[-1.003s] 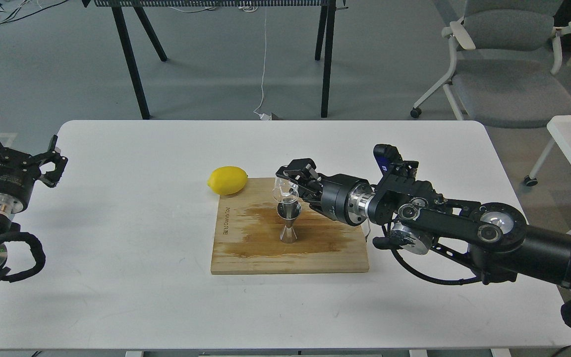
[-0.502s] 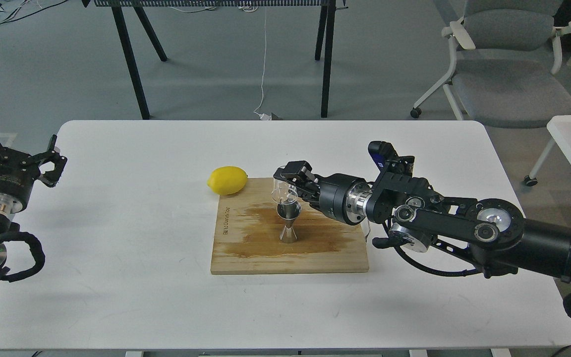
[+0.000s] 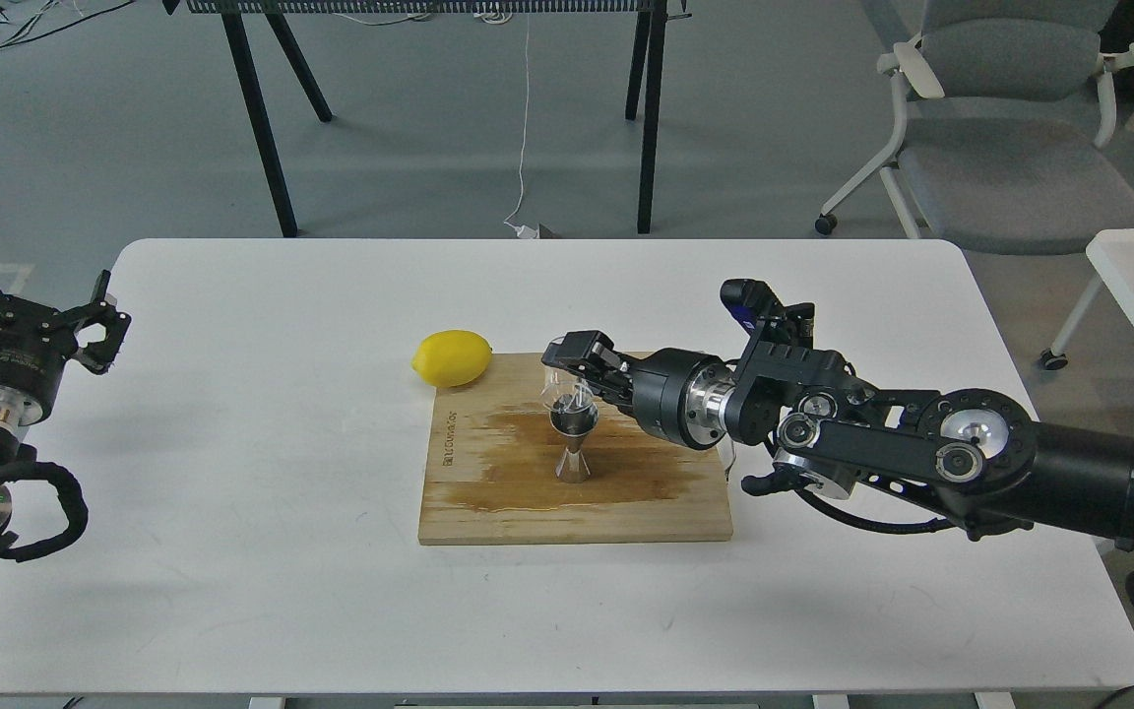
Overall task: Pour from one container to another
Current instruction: 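Tilt the glass cup with the right gripper to pour into the jigger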
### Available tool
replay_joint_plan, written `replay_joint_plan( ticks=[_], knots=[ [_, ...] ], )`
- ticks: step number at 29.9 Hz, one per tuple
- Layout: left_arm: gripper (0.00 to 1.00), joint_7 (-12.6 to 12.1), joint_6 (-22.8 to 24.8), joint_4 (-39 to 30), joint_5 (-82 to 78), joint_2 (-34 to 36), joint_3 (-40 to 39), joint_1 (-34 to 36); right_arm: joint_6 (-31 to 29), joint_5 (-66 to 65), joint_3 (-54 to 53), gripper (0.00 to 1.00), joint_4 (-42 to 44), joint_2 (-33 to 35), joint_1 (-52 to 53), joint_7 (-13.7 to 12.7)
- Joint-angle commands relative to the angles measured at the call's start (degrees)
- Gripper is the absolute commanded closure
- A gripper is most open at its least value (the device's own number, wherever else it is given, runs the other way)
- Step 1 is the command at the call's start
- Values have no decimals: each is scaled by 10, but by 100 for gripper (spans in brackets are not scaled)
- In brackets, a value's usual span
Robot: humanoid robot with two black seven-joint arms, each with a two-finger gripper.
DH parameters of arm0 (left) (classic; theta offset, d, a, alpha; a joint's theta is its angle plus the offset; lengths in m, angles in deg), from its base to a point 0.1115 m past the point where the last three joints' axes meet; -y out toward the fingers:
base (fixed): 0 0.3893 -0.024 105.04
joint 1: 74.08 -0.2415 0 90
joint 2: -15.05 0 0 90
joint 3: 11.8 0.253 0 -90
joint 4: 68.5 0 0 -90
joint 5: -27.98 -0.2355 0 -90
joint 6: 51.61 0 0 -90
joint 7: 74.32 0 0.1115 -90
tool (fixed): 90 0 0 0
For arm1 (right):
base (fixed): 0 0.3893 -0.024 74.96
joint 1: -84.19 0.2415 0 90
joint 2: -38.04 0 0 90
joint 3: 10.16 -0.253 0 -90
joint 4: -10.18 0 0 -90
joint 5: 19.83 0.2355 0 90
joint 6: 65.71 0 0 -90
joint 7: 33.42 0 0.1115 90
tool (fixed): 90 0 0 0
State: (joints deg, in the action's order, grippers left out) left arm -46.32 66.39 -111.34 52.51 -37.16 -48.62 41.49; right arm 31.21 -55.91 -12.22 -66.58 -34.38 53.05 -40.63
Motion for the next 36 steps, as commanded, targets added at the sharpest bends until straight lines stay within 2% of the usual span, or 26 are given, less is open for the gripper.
replay_joint_plan(
  ticks=[1,36],
  knots=[
    [1,0,0,0,0,0,0,0,-1,-7,6,60,0,-1,2,0],
    [1,0,0,6,0,0,0,-4,-2,-16,64,60,0,-9,64,1]
  ],
)
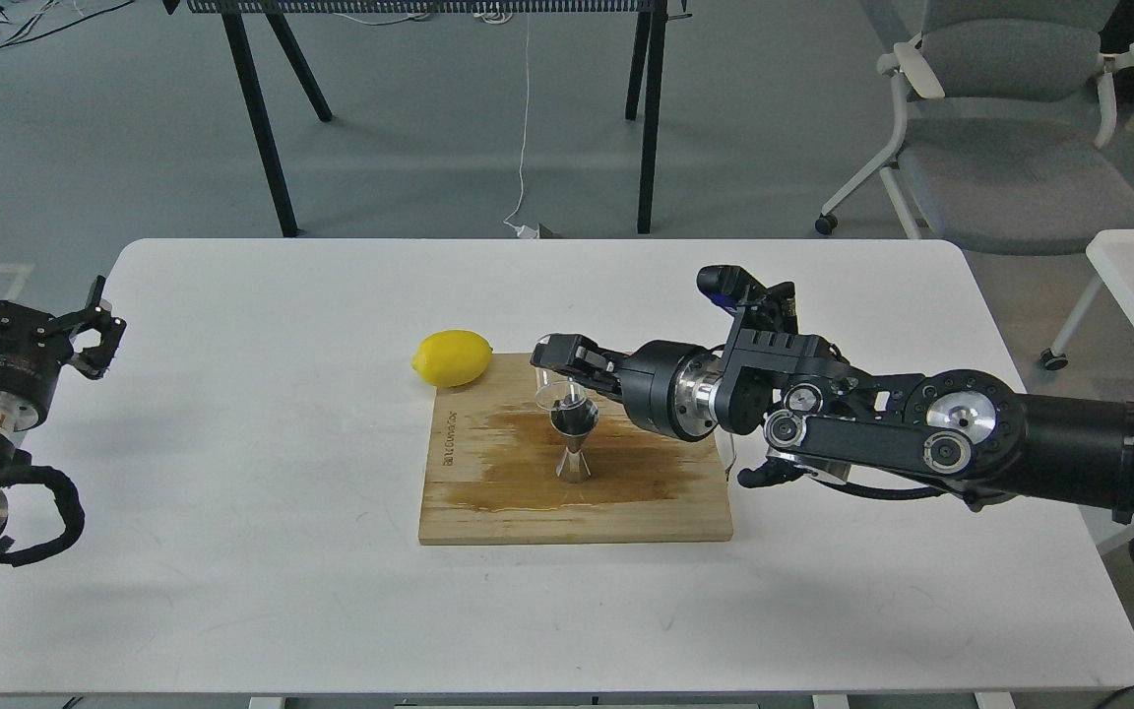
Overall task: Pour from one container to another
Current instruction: 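Tilt the glass cup with the right gripper to pour into the jigger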
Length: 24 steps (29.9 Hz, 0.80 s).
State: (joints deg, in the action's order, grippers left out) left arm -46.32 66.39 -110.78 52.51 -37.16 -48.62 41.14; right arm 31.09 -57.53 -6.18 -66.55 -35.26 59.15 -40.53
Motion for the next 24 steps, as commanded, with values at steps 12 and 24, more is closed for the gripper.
replay_joint_plan(
  ticks=[12,24],
  knots=[
    [1,0,0,0,0,0,0,0,-4,-1,10,59,-5,3,7,0],
    [1,0,0,0,0,0,0,-1,-4,-25,24,59,-4,4,16,0]
  ],
)
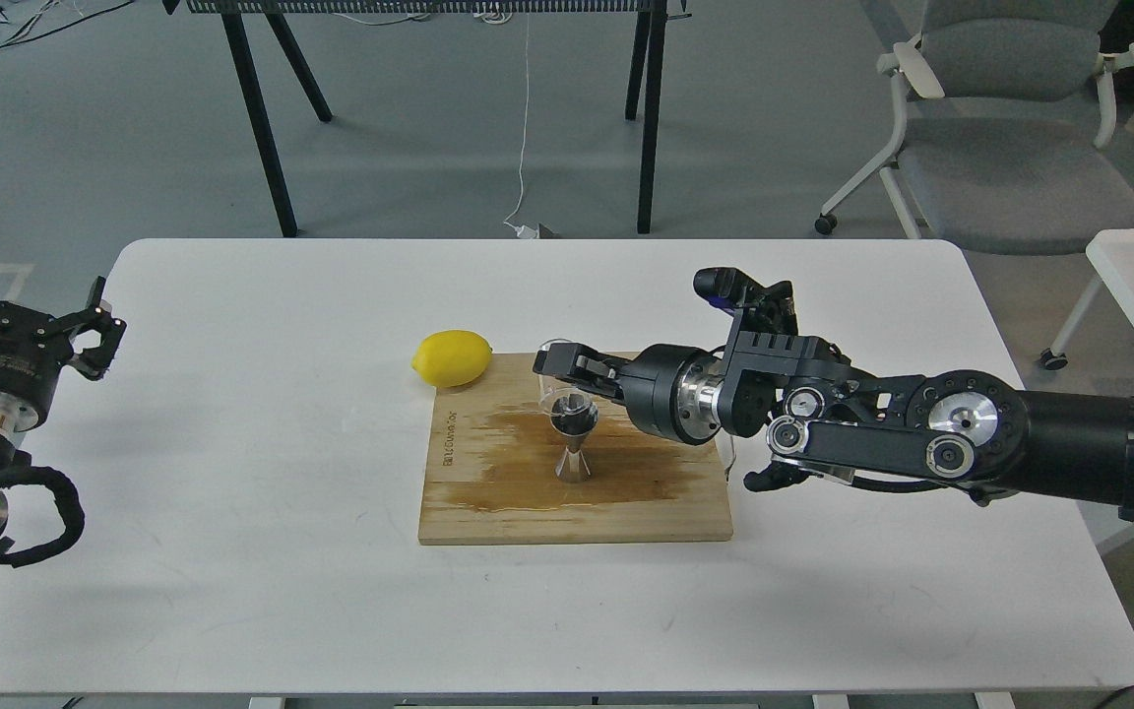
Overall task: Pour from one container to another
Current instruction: 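Tilt the glass cup with the right gripper to pour into the jigger, then carry the glass cup back and lower it near the table edge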
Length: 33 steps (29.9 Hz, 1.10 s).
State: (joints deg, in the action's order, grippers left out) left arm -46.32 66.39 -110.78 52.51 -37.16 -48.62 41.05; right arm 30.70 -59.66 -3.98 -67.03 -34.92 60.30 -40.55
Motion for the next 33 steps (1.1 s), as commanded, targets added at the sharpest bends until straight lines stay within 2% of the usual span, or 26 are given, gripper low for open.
replay_joint_plan(
  ticks=[1,10,16,24,33],
  knots=[
    [1,0,0,1,0,0,0,0,0,-3,2,59,1,0,4,1],
    [1,0,0,4,0,-1,0,0,0,6,-4,59,3,-1,4,3],
    [1,0,0,4,0,-1,0,-1,4,63,-61,59,3,7,-21,4],
    [1,0,0,4,0,-1,0,-2,5,148,-284,59,6,36,-146,9],
    [1,0,0,4,0,-1,1,-2,3,326,-613,58,11,43,-334,14]
  ],
)
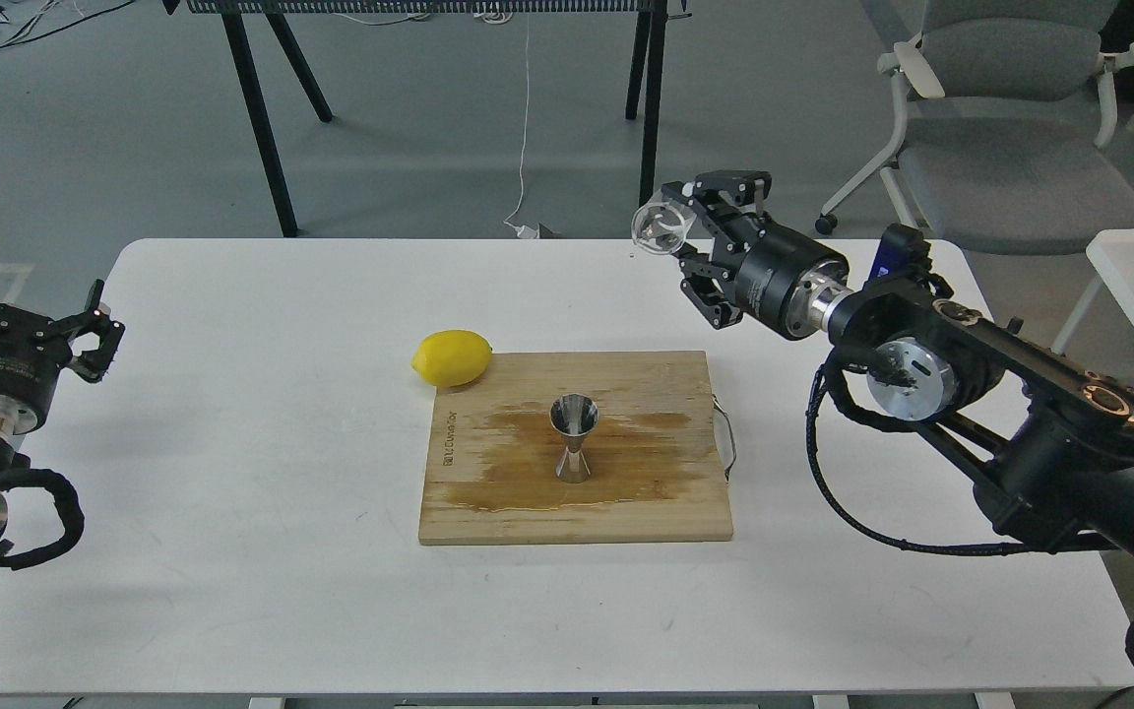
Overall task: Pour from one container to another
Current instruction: 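Carry the glass cup back and lower it near the table edge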
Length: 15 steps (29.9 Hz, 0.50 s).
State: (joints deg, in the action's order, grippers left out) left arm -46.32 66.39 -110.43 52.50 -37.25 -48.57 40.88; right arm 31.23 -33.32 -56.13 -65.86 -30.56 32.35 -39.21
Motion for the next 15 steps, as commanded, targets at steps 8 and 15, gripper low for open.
replay_joint_plan(
  ticks=[8,15],
  knots=[
    [1,0,0,1,-1,-13,1,-1,-18,231,-271,58,-2,-8,-194,20],
    [1,0,0,4,-1,-26,12,0,-19,359,-359,59,23,-35,-280,48]
  ],
)
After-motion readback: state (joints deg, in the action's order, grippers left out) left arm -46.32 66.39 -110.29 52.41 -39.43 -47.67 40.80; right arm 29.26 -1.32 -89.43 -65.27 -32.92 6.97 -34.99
